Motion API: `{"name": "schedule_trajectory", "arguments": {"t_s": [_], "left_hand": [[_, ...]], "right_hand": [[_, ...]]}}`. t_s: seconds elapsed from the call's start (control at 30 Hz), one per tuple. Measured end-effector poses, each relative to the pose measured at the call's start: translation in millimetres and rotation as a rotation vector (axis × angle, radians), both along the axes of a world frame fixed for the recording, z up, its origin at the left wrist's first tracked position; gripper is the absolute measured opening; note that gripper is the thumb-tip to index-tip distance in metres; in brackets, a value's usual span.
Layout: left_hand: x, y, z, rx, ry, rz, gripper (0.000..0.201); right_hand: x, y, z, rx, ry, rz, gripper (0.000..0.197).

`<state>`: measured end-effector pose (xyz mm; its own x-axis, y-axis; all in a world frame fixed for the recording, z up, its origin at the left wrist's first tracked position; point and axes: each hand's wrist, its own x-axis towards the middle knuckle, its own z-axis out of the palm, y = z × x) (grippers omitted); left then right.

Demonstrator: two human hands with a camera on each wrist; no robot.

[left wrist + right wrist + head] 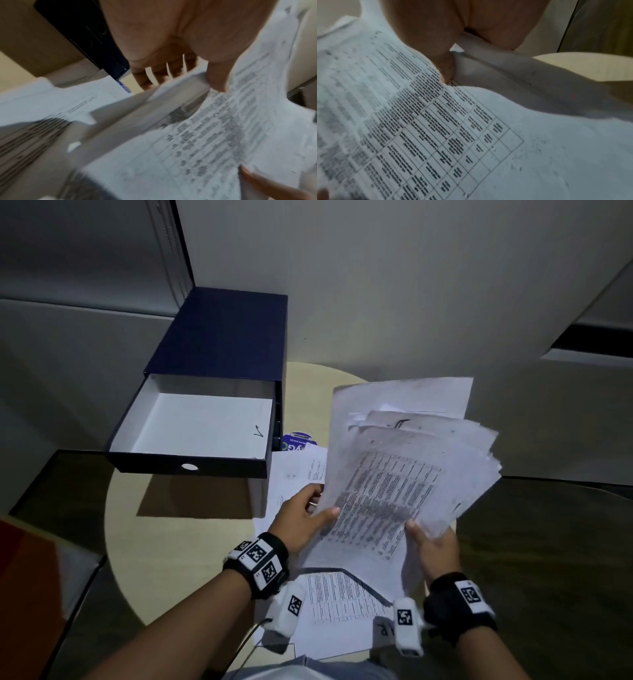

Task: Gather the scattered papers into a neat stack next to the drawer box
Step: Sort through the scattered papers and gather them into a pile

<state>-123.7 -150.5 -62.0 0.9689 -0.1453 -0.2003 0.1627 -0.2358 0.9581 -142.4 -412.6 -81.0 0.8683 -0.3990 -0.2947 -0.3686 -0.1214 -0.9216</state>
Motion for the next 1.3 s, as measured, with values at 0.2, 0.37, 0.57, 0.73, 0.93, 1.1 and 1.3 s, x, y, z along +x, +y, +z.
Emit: {"name": "schedule_trajectory", "arguments": {"t_s": [0.2,0.37,0.57,0.73,0.93,1.1,1.3], "left_hand": [[-24.6,44.1,-77.1,0.702,0.296,0.094,0.066],[-46.5,50.4,-101.1,0.946,0.368,-0.011,0.099],[-36.5,59.3,-96.3,1.067,0.299,0.008,0.084],[-25.3,53.2,-81.8,1.026,0.224,0.130,0.070],[-24.1,30.7,-80.1,0.444,0.337,0.196,0.081],[-30.6,24.7,-77.6,0.606,0.416,0.225,0.130],[-25.2,35.3,-89.6,0.652,0.496,0.248,0.089]], "right_hand": [[-28.3,-45.4,-27.5,0.030,0.118,-0.250,0.049],[-47.6,-57.3,-53.3,0.028,0.313,-0.297,0.044],[-48.5,-32.1,-71.5,-0.053,0.451,-0.124,0.028],[-42.8,-8.7,-68.0,-0.006,0.492,-0.116,0.075],[-38.4,-3.4,-68.7,0.008,0.560,-0.090,0.078],[-37.8,-7.2,-72.4,0.004,0.543,-0.076,0.069],[-38.8,-5.4,-71.0,0.004,0.545,-0.059,0.075]]}}
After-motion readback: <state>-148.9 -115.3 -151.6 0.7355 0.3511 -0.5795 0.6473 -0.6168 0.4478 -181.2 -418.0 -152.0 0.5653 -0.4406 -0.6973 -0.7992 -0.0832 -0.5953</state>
